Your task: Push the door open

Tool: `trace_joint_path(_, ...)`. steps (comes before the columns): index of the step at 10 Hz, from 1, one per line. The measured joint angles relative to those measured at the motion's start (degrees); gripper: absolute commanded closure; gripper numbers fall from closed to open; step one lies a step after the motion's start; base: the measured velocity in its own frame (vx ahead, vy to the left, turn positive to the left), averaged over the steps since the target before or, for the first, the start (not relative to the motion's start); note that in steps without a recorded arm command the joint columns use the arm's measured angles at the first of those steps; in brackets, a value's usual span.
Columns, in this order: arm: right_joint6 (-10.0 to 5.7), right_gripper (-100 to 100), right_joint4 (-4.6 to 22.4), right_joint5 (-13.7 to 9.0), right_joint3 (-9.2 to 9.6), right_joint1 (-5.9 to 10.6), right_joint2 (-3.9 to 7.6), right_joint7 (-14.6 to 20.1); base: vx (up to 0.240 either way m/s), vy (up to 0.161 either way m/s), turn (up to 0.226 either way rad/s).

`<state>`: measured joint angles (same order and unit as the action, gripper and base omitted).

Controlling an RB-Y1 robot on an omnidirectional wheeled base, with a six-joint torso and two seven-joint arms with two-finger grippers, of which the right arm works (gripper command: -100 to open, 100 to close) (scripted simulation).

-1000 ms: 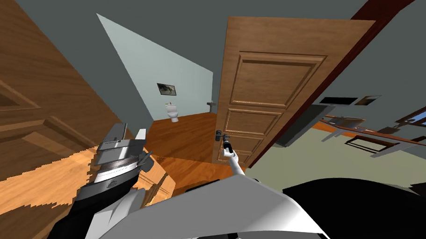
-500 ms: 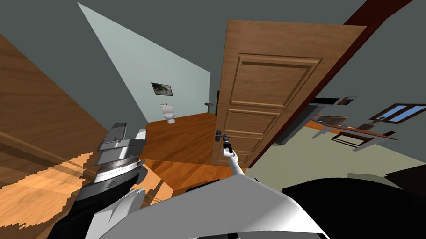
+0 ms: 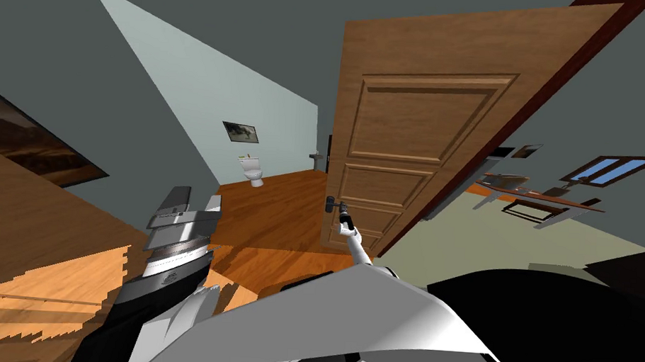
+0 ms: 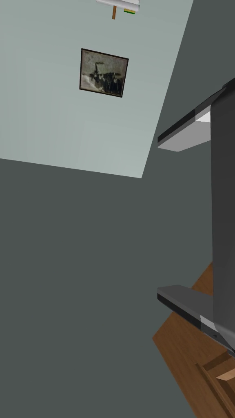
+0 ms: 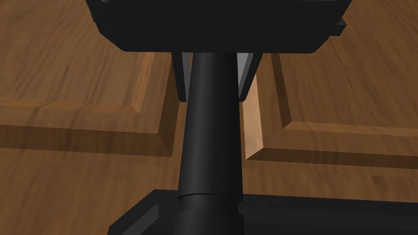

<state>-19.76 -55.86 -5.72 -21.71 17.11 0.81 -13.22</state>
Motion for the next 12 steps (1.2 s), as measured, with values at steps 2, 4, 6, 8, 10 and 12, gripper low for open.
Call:
trace_joint_path(2, -0.26, 100, 0.82, -1.06, -0.16, 0.08, 0.27, -0.76, 0.113, -0.014, -0.055)
trace_joint_path(4, -0.95, 100, 1.83, -1.72, -0.68, 0.77, 0.26, -1.93, 0.087, -0.011, -0.039)
trace_joint_path(6, -1.64, 100, 3.51, -2.95, -1.55, 2.07, 0.20, -3.45, 0.151, 0.013, -0.057)
trace_joint_path(8, -2.22, 100, 4.41, -4.10, -2.31, 2.80, -0.31, -4.83, 0.129, 0.013, -0.083)
trace_joint_path(10, -2.25, 100, 3.74, -4.99, -3.12, 2.93, -1.09, -6.02, 0.147, 0.097, -0.088)
trace_joint_path(12, -2.83, 100, 4.01, -6.27, -4.51, 3.37, -2.18, -7.50, 0.078, 0.197, -0.104)
